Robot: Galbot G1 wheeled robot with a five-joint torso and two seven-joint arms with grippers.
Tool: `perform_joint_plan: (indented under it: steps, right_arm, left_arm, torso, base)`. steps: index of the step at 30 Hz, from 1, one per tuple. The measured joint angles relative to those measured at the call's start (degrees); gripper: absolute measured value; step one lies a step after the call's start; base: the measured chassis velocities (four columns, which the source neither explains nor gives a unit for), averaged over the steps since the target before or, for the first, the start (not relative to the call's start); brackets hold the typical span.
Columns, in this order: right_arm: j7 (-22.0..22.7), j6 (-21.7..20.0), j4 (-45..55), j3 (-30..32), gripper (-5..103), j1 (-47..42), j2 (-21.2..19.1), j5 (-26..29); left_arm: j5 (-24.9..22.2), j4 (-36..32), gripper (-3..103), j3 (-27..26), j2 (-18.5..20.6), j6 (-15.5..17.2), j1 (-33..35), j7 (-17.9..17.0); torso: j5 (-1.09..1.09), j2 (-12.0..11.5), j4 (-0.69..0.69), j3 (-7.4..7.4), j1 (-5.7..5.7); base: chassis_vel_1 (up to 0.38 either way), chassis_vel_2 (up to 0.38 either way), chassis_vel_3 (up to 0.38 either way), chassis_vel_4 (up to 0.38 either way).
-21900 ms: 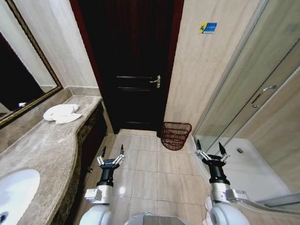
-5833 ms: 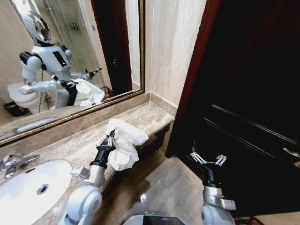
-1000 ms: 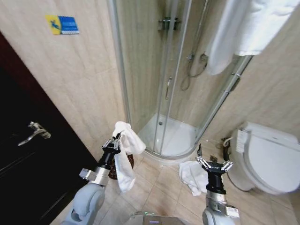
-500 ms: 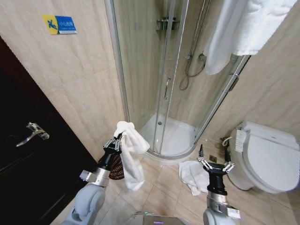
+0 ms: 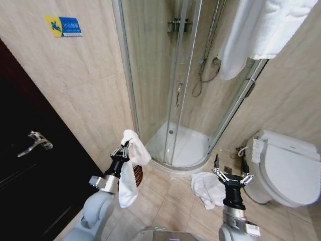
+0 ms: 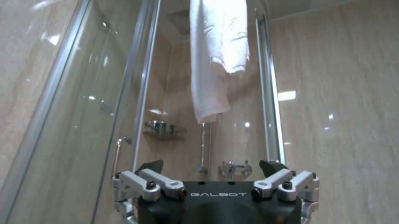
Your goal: Discard the used towel into the hamper.
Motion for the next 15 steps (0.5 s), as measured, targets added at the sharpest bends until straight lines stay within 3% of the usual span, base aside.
perform_joint_plan:
  steps: [3, 5, 8, 15]
  right_arm:
    - [1.26, -0.08, 0.47, 0.08, 100, 0.68, -0.37, 0.02]
    - [5.43, 1.07, 0.54, 0.09, 101, 2.59, -0.58, -2.28]
    - [7.07, 0.71, 0.97, 0.33, 97, 3.09, -0.97, -3.40]
    - [4.55, -1.84, 4.17, 0.04, 100, 0.54, -1.26, -2.32]
  left_arm:
    - [-1.26, 1.39, 4, 0.44, 0.97, 0.41, -1.52, -0.20]
    - [-2.64, 3.22, 4, 0.85, 2.09, 0.98, -3.85, -0.56]
    - [-4.54, 4.81, 4, 1.06, 3.42, 1.72, -6.18, -0.99]
    - [-8.00, 7.46, 4, 1.08, 4.84, 2.61, -9.01, -1.51]
  torso:
    - [0.00, 0.00, 0.00, 0.00, 0.00]
    - [0.00, 0.00, 0.00, 0.00, 0.00]
    - [0.00, 0.00, 0.01, 0.00, 0.01]
    - [0.01, 0.00, 0.00, 0.00, 0.00]
  base:
    - [0.000, 0.000, 0.000, 0.000]
    - [0.000, 0.000, 0.000, 0.000]
    - [0.000, 0.000, 0.000, 0.000]
    - [0.000, 0.000, 0.000, 0.000]
